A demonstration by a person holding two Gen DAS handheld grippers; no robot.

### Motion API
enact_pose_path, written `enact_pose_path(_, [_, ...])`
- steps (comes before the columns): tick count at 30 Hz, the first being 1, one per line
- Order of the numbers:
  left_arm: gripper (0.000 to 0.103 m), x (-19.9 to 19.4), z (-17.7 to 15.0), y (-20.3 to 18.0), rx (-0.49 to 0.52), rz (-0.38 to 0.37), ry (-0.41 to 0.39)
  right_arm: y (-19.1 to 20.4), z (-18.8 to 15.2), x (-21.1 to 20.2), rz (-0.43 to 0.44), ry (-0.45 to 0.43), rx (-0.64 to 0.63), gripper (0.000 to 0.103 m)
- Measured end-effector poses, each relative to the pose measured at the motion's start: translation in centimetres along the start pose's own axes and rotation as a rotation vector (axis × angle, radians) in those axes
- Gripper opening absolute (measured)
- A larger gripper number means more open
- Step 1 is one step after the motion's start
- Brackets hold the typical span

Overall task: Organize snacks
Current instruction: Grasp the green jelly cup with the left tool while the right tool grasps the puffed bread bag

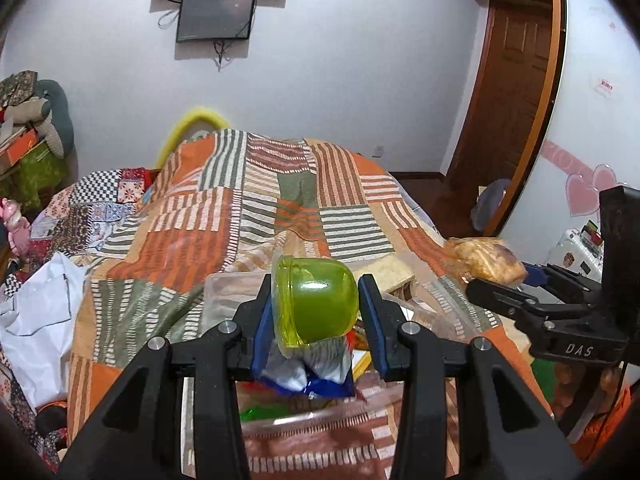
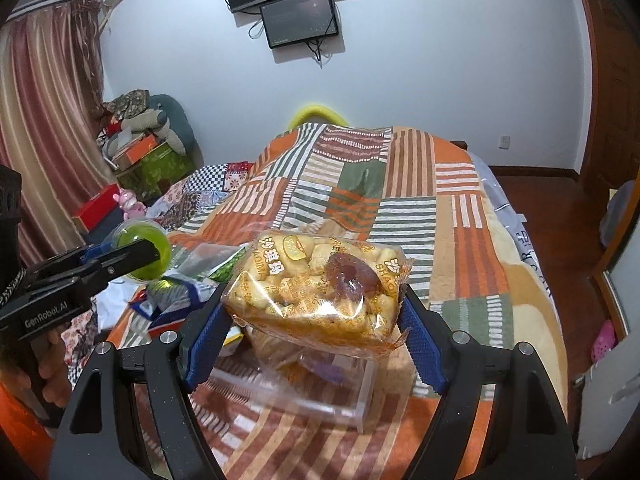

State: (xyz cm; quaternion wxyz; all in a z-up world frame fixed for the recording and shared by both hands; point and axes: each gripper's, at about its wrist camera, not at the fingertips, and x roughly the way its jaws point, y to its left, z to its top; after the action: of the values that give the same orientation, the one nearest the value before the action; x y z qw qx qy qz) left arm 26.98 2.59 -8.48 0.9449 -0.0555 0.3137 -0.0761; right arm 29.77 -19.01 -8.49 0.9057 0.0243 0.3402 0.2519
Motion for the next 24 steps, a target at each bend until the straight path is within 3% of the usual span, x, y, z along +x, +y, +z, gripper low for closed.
enact_pose_path(20, [0.040, 7.2, -1.4, 1.3, -0.051, -0.006, 0.169, -0.2, -1.1, 4.6, 0.020, 0.130, -0.002, 0.079])
enact_pose_path(24, [0.048, 6.8, -1.3, 1.5, -0.060, -0.016, 0.159, -0.2, -1.0, 4.7, 0.009, 0.144, -0.006, 0.080])
